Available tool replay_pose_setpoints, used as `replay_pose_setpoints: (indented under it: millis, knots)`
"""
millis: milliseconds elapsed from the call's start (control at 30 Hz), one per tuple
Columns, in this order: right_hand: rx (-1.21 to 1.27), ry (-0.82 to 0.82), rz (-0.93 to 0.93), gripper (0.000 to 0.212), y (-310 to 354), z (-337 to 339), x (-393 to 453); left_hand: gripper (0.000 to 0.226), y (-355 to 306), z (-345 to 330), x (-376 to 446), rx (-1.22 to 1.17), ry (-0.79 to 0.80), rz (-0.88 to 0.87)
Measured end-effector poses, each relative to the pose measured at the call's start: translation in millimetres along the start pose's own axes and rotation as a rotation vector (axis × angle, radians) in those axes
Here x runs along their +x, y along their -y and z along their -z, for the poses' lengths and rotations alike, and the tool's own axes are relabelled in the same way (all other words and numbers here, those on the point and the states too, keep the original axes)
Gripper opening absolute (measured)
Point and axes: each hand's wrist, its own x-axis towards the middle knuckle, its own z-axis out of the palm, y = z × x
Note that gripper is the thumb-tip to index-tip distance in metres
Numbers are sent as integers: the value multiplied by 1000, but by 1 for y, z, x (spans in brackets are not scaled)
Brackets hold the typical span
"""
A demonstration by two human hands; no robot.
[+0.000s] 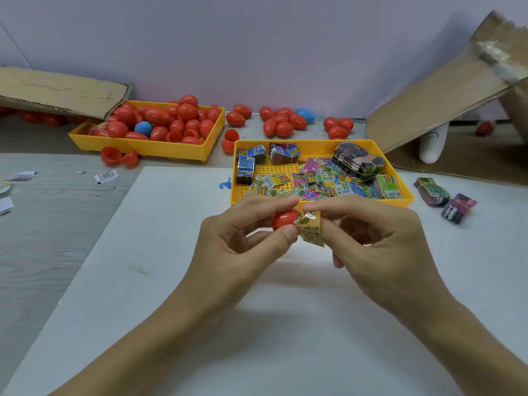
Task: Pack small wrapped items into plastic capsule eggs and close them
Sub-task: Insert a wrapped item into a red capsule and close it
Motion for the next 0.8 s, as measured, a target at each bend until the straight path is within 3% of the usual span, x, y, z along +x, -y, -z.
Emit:
replay_pose_setpoints:
  millis: [267,533,800]
  knots:
    - [-88,24,34,21,0,2,1,31,1,-2,0,43,-28,-62]
    - [-78,18,-67,20,1,3,0,32,0,-2,0,78,-59,-85]
    - [-106,86,-172,8,4,7,2,35,-2,-5,-4,369,-32,-331]
